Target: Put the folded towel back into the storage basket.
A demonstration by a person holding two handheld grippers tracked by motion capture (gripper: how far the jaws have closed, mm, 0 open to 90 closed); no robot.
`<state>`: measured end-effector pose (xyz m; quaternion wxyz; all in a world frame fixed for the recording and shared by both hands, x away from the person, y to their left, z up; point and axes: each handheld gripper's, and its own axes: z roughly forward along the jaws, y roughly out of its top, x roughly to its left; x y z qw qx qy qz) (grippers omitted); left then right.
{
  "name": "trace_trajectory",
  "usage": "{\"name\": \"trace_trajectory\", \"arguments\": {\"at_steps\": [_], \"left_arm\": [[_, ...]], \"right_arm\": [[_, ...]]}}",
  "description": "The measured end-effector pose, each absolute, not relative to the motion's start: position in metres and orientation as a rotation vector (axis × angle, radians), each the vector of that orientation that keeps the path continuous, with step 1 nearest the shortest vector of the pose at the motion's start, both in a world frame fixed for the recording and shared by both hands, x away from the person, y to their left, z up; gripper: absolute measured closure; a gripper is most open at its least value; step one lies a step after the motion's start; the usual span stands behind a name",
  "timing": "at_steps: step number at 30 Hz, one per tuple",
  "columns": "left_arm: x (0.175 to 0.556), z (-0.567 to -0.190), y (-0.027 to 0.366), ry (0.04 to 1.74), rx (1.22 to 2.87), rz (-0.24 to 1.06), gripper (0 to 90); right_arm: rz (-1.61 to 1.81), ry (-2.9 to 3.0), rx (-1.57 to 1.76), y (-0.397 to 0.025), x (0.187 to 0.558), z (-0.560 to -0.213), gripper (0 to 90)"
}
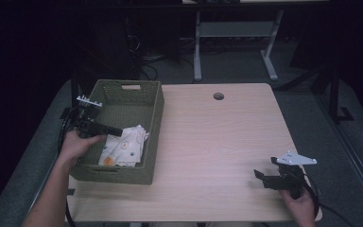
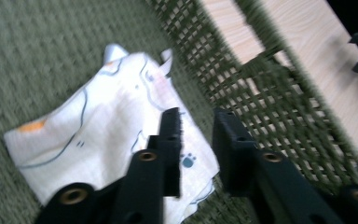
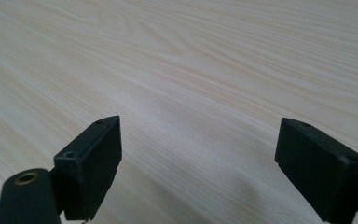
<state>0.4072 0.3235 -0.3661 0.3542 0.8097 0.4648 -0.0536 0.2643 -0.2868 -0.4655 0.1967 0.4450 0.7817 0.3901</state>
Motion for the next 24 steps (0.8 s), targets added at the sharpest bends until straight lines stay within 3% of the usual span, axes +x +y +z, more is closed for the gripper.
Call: {"name": "trace_trajectory", "arguments": {"at_steps": [5, 24], "left_arm": [[0.415, -0.374, 0.320, 1.260, 2.124, -0.123, 90.0], [0.435, -0.415, 0.301, 1.491, 2.352, -0.159, 90.0]], "right_arm": [[1.090, 2.187, 1.249, -0.287, 0.265, -0.466, 14.0], [1.106, 2.179, 1.252, -0.289, 0.264, -0.464, 14.0]]}}
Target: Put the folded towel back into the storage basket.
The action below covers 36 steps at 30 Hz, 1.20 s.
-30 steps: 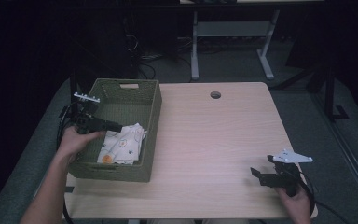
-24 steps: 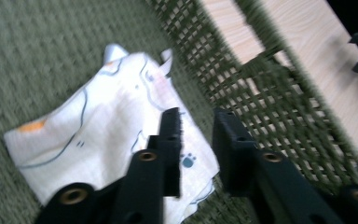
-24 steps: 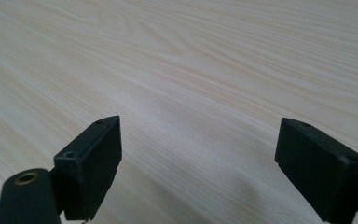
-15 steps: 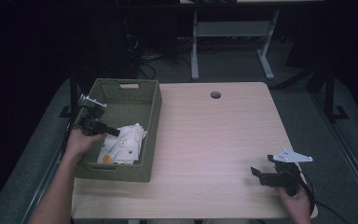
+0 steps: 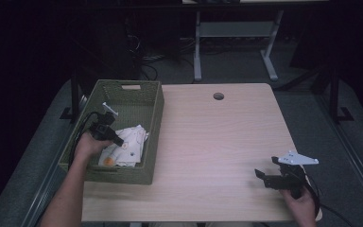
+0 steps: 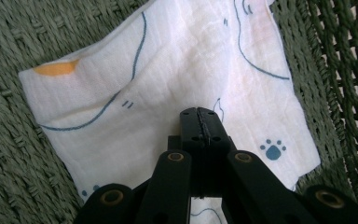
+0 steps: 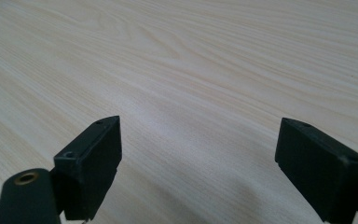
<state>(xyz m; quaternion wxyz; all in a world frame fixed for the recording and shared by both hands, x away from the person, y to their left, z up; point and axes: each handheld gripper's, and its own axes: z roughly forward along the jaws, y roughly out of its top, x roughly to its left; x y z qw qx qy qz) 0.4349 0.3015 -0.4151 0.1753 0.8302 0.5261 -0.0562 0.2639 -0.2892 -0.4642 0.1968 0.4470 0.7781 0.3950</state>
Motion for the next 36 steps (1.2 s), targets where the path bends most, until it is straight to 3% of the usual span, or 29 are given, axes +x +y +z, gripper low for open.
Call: {"name": "trace_trajectory", "arguments": {"at_steps": [9, 21, 36], "left_arm": [[0.436, -0.422, 0.297, 1.516, 2.448, -0.138, 88.0], [0.412, -0.381, 0.295, 1.346, 2.317, -0.040, 81.5], [0.383, -0.345, 0.283, 1.213, 2.200, 0.041, 66.8]], "right_arm": [[1.098, 2.183, 1.246, -0.288, 0.264, -0.465, 14.0], [1.097, 2.187, 1.242, -0.287, 0.265, -0.465, 14.0], [1.113, 2.185, 1.239, -0.288, 0.261, -0.463, 14.0]]}}
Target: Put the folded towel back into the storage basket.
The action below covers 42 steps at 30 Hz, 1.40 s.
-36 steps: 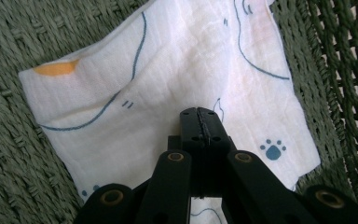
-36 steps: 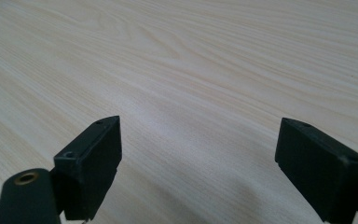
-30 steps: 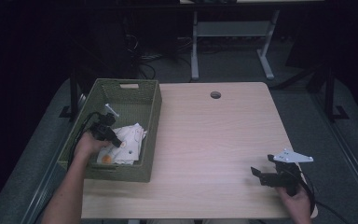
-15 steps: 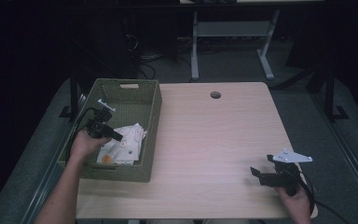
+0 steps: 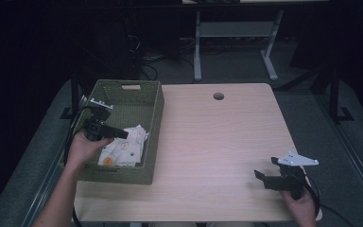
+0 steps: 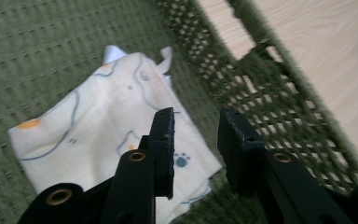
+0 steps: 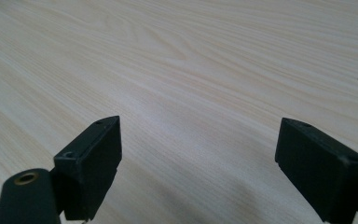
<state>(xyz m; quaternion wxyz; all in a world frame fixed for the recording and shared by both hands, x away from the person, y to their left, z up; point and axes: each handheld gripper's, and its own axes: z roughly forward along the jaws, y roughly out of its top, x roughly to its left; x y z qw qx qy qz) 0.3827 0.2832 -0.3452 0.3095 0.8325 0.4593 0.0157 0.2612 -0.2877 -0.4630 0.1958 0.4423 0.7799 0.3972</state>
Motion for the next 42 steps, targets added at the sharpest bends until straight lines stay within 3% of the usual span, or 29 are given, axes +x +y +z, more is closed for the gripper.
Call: {"name": "trace_trajectory", "arguments": {"at_steps": [24, 42], "left_arm": [[0.353, -0.342, 0.274, 1.206, 2.052, 0.074, 38.1], [0.349, -0.334, 0.256, 1.164, 1.988, 0.078, 29.4]], "right_arm": [[1.113, 2.172, 1.234, -0.289, 0.254, -0.459, 14.0], [1.119, 2.168, 1.233, -0.290, 0.253, -0.458, 14.0]]}}
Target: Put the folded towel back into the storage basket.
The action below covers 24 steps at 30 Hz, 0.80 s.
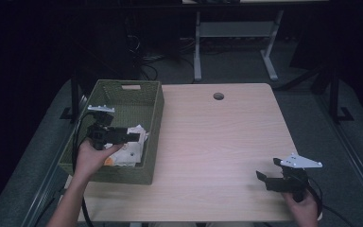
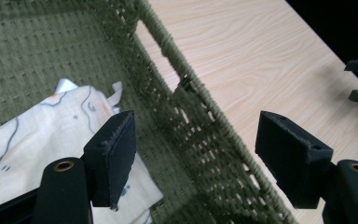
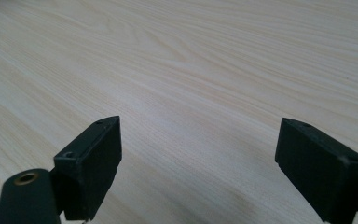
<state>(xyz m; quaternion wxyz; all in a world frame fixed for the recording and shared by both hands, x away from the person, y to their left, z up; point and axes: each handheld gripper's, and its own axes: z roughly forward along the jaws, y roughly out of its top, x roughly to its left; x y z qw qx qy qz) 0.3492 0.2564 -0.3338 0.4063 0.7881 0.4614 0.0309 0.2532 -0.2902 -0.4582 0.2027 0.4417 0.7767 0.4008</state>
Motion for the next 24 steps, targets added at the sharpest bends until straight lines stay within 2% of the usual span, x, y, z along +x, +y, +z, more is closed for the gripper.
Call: {"name": "trace_trajectory", "arguments": {"at_steps": [24], "left_arm": [[0.346, -0.323, 0.224, 1.093, 1.964, 0.085, 28.0]], "right_arm": [[1.131, 2.151, 1.258, -0.296, 0.254, -0.458, 14.0]]}}
